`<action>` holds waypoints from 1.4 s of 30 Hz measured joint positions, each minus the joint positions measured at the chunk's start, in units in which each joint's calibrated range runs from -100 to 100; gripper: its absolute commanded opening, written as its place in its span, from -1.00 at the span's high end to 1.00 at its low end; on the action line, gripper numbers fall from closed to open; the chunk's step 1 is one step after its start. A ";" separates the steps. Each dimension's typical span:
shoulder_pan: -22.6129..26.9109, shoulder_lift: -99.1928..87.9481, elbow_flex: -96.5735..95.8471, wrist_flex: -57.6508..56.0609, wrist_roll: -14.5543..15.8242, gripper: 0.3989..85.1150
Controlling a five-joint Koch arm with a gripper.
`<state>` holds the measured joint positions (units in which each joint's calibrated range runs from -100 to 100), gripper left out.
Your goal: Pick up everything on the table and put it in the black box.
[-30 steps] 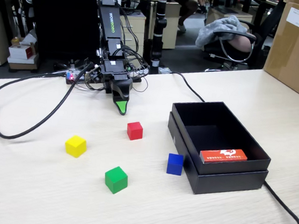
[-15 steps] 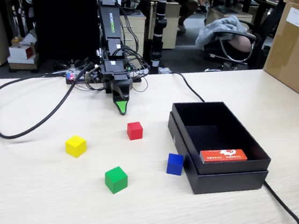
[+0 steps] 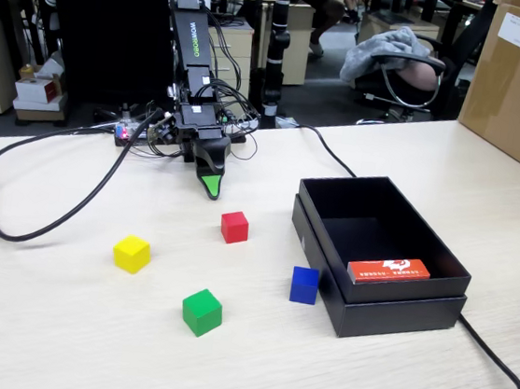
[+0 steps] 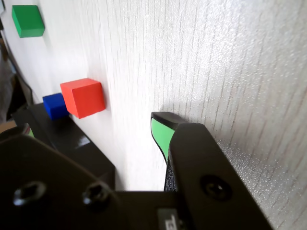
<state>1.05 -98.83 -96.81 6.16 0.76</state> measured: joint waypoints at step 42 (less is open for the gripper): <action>-3.57 0.13 5.39 -5.73 -0.39 -0.12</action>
<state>-2.52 -98.71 -91.42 0.43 0.37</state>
